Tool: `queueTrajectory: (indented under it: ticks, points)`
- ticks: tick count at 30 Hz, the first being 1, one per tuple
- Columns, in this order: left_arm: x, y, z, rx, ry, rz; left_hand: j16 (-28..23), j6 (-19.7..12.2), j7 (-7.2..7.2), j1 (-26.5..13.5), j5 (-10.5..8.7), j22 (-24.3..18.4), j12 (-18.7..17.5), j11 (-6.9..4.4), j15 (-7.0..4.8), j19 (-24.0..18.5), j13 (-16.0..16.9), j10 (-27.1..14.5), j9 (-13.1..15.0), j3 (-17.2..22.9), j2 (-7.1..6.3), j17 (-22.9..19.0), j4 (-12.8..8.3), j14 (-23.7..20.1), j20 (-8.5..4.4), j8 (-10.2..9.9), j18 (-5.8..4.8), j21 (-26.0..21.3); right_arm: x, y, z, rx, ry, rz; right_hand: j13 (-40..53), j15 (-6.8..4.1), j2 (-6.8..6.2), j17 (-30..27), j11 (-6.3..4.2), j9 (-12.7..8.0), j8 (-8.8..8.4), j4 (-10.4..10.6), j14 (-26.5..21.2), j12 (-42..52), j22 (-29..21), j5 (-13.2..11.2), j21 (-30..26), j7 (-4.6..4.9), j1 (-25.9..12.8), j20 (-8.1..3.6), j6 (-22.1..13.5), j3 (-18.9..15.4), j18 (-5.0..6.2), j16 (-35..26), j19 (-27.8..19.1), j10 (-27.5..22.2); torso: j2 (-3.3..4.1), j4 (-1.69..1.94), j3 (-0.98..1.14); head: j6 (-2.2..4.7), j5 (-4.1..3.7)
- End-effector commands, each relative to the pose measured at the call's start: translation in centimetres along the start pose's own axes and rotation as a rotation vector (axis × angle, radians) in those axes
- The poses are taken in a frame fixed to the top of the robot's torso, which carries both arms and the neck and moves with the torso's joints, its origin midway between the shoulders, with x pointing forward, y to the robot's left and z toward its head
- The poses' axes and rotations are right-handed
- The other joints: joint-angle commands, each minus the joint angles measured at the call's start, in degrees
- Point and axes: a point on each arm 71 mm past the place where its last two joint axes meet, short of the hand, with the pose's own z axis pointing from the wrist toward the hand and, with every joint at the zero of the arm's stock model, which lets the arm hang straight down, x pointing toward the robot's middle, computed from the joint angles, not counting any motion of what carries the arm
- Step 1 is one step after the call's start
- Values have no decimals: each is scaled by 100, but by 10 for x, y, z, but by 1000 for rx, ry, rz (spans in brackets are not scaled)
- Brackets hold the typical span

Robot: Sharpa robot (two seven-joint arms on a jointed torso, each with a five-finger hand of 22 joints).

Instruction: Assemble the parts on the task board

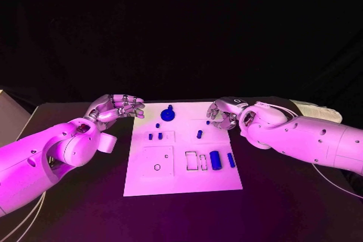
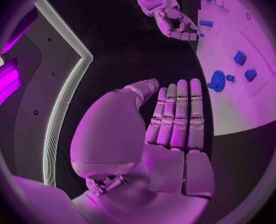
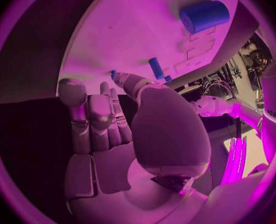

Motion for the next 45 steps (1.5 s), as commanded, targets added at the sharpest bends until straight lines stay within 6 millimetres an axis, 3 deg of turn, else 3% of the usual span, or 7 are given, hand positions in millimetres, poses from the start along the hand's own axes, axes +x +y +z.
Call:
queueTrajectory:
  ticks: [1,8,18,32,45]
  points:
    - [5,-4,-1,55,41,-63,-188,51,18,56,-36,-63,-188,-2,6,-8,-2,102,-21,5,-14,25,29,44,54,-52,44,-102,5,1,1,8,10,-108,-2,38,-65,150,-5,10,-42,37,273,-3,165,-21,162,19,7,10,-9,-14,-108,213,63,-53,-4,8,0,3,-9]
    - [5,-2,-3,57,34,-62,-330,48,49,68,-34,-107,-355,13,13,25,0,160,-38,-4,-17,65,22,104,65,-101,49,-168,11,7,4,-3,22,-116,5,41,-60,366,-1,24,-51,52,282,11,452,-2,443,24,37,27,-5,-16,-150,528,150,-71,12,-5,1,0,11]
    - [6,0,-3,57,27,-52,-393,31,87,81,-28,-124,-439,33,22,41,2,164,-53,-8,-12,94,14,131,68,-139,49,-197,18,14,9,-8,35,-114,18,34,3,586,-7,59,-42,92,272,45,839,-85,815,34,87,31,50,140,-204,891,240,36,18,6,3,-42,33]
    - [6,-1,-5,59,30,-9,-450,31,124,88,-25,-137,-505,55,34,48,4,160,-64,-14,-6,120,9,142,71,-163,46,-221,21,17,9,1,49,-126,78,-76,205,723,-164,274,234,41,249,131,1577,-175,1511,-123,158,-41,478,492,-320,1241,397,542,2,-2,3,-99,61]
    - [6,-1,-6,57,35,15,-588,90,136,196,-35,-27,-705,73,24,206,11,169,-103,-112,-34,254,-138,260,13,-236,42,-76,25,21,10,40,42,-150,76,-106,216,760,-201,360,321,49,258,91,1864,-231,1779,-169,64,-77,563,479,-373,1338,471,660,-1,-5,2,-125,16]
